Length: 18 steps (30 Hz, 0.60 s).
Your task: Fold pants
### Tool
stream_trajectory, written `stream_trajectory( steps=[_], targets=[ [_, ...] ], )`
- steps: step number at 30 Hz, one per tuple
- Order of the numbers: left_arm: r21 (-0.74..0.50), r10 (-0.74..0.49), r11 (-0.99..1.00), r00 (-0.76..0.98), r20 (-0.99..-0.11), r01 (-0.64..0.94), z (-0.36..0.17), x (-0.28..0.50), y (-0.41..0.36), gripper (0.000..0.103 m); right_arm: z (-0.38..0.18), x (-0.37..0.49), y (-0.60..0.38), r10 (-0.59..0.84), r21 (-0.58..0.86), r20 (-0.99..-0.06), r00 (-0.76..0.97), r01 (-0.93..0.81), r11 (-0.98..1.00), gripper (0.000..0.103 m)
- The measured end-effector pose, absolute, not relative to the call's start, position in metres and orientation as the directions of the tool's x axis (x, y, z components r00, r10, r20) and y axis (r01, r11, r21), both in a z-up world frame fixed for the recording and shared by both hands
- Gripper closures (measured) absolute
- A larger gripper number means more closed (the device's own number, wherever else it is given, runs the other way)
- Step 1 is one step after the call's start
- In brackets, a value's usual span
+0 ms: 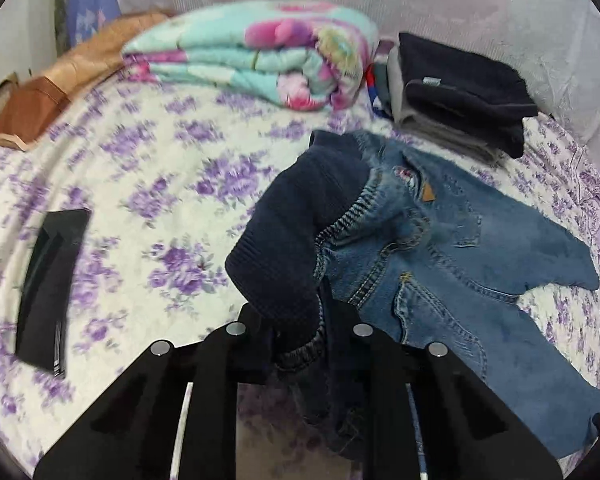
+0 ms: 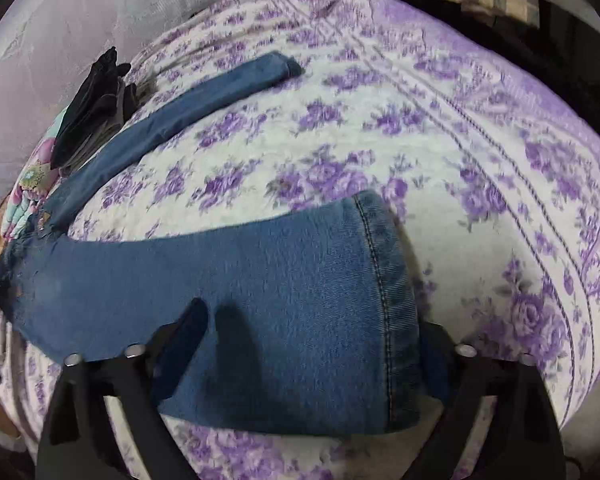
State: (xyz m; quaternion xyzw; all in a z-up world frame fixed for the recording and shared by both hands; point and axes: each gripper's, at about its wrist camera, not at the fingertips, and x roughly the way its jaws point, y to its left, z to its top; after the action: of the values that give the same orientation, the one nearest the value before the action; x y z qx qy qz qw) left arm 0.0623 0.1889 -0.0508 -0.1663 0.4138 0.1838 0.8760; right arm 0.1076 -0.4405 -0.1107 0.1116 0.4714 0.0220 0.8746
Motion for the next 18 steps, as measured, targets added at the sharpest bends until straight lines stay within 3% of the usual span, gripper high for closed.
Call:
stream_trajectory(
  steps=[2, 3, 5, 9, 10, 11, 13, 15, 17, 18],
  targets=[
    [-0.166, 0.177, 0.869, 0.606, -0.776, -0.467, -0.043, 0.051, 0.188, 0.087, -0.114, 0.112, -0.442, 0.167, 0.24, -0.815, 0.555, 0.062, 0.969, 0.069],
    [-0.179, 0.171, 0.865, 0.61, -0.774, -0.47, -0.04, 0.047, 0.189, 0.087, -0.115, 0.114, -0.445, 0.212, 0.29, -0.803, 0.557, 0.054, 0.955, 0.079],
    [-0.199, 0.164, 0.856, 0.614, -0.772, -0.478, -0.037, 0.039, 0.191, 0.087, -0.107, 0.116, -0.445, 0.216, 0.286, -0.789, 0.575, 0.033, 0.958, 0.085],
    [-0.199, 0.159, 0.857, 0.612, -0.774, -0.475, -0.035, 0.021, 0.19, 0.087, -0.089, 0.115, -0.454, 0.184, 0.255, -0.781, 0.596, 0.036, 0.966, 0.083],
    [-0.193, 0.159, 0.859, 0.605, -0.78, -0.474, -0.039, 0.019, 0.189, 0.086, -0.092, 0.117, -0.457, 0.137, 0.211, -0.804, 0.578, 0.063, 0.975, 0.072],
    [-0.171, 0.17, 0.858, 0.582, -0.795, -0.484, -0.045, 0.018, 0.189, 0.081, -0.097, 0.121, -0.458, 0.041, 0.12, -0.83, 0.556, 0.106, 0.987, 0.053],
    [-0.119, 0.198, 0.842, 0.506, -0.84, -0.527, -0.063, 0.019, 0.195, 0.069, -0.102, 0.124, -0.464, -0.092, 0.006, -0.833, 0.546, 0.174, 0.985, 0.038],
    [-0.104, 0.214, 0.832, 0.488, -0.846, -0.545, -0.065, 0.013, 0.2, 0.058, -0.091, 0.123, -0.471, -0.101, 0.028, -0.802, 0.589, 0.206, 0.978, 0.038],
    [-0.083, 0.248, 0.834, 0.505, -0.827, -0.546, -0.054, 0.003, 0.2, 0.037, -0.074, 0.122, -0.47, -0.099, 0.053, -0.746, 0.658, 0.208, 0.977, 0.037],
    [-0.074, 0.263, 0.839, 0.522, -0.811, -0.538, -0.045, -0.002, 0.199, 0.035, -0.062, 0.126, -0.464, -0.081, 0.072, -0.707, 0.703, 0.185, 0.98, 0.036]
  ],
)
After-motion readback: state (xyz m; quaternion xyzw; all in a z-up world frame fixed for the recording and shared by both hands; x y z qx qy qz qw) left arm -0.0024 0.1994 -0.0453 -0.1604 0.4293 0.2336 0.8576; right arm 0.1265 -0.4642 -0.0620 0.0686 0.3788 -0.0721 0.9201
